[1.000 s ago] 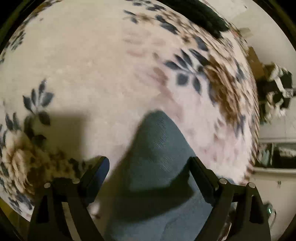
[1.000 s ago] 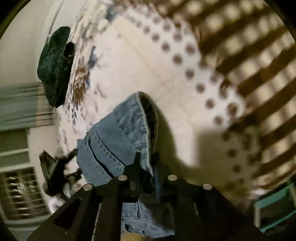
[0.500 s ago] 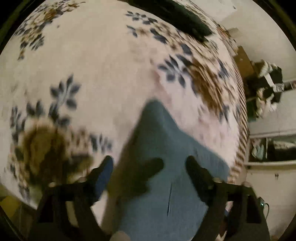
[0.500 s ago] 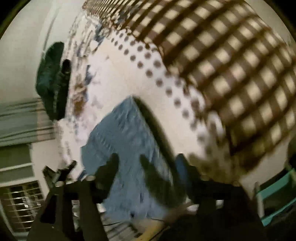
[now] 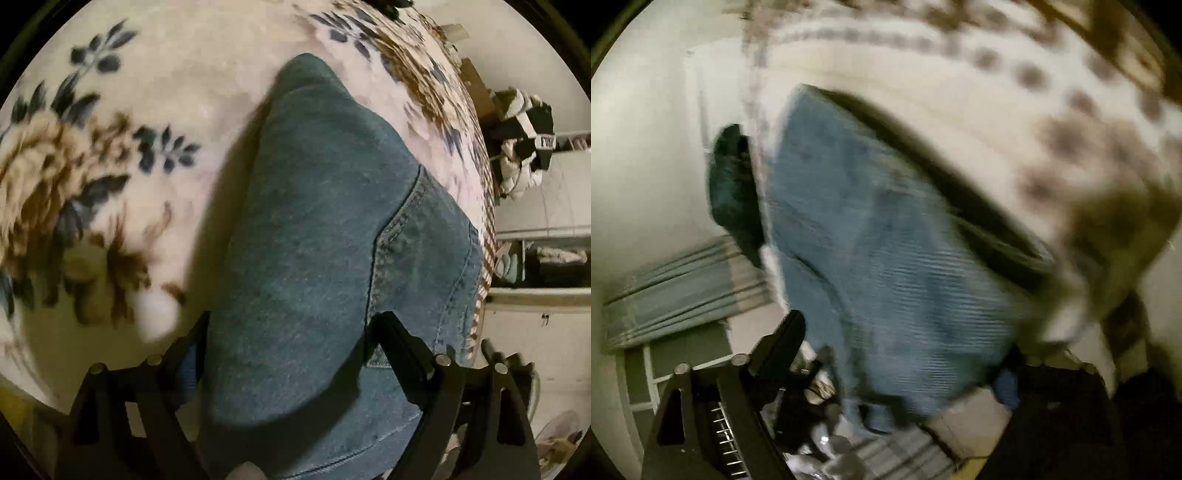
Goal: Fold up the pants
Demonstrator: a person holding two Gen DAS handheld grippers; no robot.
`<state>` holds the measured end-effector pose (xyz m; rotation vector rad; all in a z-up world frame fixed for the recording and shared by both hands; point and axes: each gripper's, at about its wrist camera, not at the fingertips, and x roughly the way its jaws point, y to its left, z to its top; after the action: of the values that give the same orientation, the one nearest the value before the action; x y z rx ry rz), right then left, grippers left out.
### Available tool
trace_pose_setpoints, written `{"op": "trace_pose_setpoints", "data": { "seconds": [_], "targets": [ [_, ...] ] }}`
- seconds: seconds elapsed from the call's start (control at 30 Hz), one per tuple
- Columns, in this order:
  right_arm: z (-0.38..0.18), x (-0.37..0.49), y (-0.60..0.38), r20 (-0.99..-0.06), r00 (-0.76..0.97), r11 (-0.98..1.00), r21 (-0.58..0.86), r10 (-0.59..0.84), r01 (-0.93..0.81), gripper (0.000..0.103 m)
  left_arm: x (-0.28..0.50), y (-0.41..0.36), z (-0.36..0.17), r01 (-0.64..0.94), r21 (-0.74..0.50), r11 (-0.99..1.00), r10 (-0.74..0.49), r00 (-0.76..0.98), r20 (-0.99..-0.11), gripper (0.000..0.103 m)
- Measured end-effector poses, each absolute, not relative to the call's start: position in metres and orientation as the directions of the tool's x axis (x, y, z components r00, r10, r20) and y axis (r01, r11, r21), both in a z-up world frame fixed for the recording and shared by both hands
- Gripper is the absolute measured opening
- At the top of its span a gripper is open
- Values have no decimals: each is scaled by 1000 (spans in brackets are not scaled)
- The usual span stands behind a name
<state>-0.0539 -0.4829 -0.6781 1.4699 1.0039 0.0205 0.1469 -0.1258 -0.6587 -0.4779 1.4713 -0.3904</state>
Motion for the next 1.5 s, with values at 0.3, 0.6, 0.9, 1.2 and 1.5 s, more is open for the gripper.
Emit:
{"op": "trace_pose_setpoints", "data": {
  "seconds": [0.3, 0.6, 0.9, 1.2, 1.5],
  "targets": [
    [-692, -34, -475, -550, 611, 131, 794, 569, 593, 77, 148, -123, -664, -63, -563, 824, -557, 92, -826, 79],
    [-657, -39, -462, -618, 583, 223, 763, 528, 607, 28, 137, -120, -614, -6, -596, 803, -587, 167, -793, 21],
    [-578, -28, -459, -593, 561, 270, 787, 578, 554, 26, 135, -105, -532, -7, -606, 795, -596, 179, -783, 20],
    [-488, 39, -442, -541, 610, 315, 839, 579, 444, 26, 213, -97, -439, 70, -601, 796, -593, 286, -753, 19],
    [-427, 222, -414, -493, 703, 360, 867, 513, 346, 26, 395, -77, -385, 133, -631, 765, -629, 370, -684, 19]
  ]
}}
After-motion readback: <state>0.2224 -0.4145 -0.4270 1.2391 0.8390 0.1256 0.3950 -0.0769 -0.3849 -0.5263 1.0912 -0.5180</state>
